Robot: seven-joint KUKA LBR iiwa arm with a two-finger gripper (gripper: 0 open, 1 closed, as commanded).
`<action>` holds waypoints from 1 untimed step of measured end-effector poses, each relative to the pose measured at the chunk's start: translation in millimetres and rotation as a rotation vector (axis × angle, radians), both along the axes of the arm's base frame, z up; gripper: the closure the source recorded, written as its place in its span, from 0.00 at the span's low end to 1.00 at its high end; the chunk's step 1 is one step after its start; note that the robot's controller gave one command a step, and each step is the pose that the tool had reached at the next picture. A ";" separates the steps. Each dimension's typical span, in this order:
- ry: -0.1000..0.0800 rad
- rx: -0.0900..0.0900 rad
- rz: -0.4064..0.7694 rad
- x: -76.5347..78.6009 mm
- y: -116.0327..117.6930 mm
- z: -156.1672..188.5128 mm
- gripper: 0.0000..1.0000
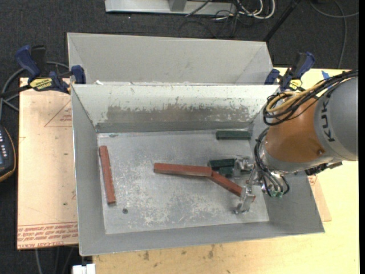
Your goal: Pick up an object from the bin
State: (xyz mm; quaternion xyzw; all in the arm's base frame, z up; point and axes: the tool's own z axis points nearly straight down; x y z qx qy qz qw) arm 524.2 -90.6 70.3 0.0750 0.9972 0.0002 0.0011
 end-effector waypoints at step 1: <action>0.000 0.000 0.000 0.7 0.2 0.3 0.00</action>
Offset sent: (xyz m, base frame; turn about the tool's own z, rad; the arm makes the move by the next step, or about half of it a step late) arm 0.0000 0.0000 0.0000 0.0000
